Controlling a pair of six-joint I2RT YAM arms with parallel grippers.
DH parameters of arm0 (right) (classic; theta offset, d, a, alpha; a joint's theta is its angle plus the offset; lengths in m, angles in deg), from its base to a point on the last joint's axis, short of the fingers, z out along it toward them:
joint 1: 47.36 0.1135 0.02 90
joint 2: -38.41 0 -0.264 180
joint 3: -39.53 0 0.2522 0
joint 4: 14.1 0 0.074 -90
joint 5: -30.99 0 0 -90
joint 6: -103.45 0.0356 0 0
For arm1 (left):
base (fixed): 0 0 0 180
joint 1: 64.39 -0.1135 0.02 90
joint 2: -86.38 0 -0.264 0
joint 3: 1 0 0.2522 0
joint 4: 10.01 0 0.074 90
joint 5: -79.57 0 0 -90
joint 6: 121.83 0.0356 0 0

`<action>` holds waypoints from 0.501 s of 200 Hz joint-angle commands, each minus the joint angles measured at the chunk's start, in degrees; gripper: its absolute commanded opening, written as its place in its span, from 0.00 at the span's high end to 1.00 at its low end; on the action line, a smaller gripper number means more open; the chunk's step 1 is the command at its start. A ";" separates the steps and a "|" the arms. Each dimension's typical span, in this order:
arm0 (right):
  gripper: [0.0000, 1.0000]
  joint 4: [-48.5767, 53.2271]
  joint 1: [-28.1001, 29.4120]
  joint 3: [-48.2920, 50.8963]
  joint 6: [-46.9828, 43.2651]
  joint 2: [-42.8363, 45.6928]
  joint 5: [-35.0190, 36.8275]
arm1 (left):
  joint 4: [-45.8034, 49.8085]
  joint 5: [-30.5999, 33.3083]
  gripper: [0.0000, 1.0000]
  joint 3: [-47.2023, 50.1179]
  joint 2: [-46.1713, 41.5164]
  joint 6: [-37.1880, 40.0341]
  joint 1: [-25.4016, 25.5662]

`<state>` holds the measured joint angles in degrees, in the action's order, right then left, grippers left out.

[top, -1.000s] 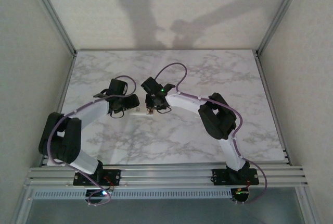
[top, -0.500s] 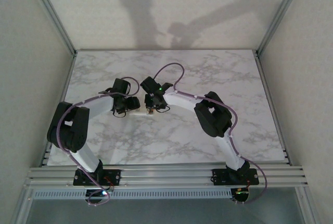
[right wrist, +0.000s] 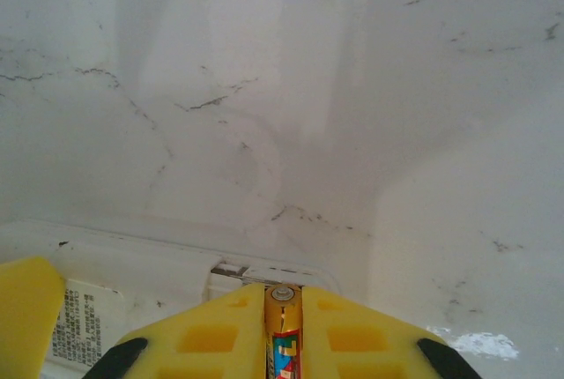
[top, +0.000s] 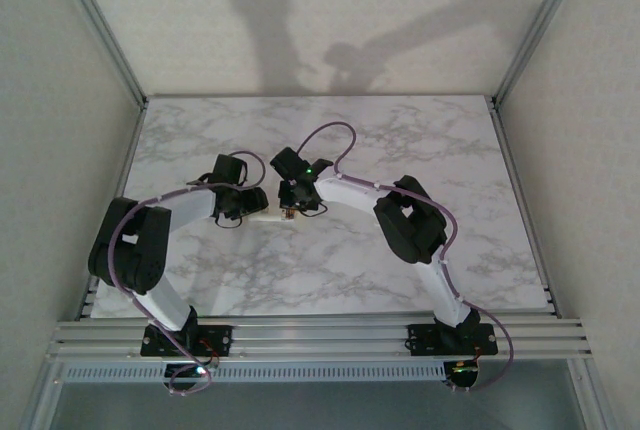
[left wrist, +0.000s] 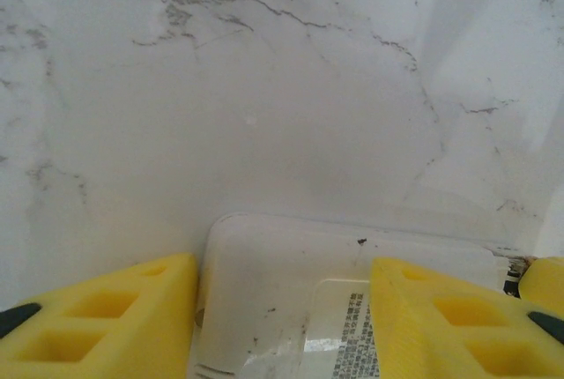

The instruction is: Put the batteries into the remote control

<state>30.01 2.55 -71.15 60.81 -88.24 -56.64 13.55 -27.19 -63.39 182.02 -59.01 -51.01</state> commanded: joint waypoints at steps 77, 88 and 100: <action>0.77 2.76 0.72 2.98 2.39 2.91 -0.52 | 0.47 -2.86 0.49 2.21 -0.52 -1.97 0.50; 0.77 2.94 0.66 2.59 2.32 3.29 -0.56 | 0.47 -2.80 0.49 2.30 -0.51 -1.93 0.50; 0.76 3.37 0.71 1.87 2.11 3.59 -0.54 | 0.39 -2.84 0.49 2.22 -0.45 -1.92 0.50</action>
<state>29.57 2.69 -69.36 62.40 -87.01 -57.30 12.65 -27.16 -62.62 181.43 -59.75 -51.01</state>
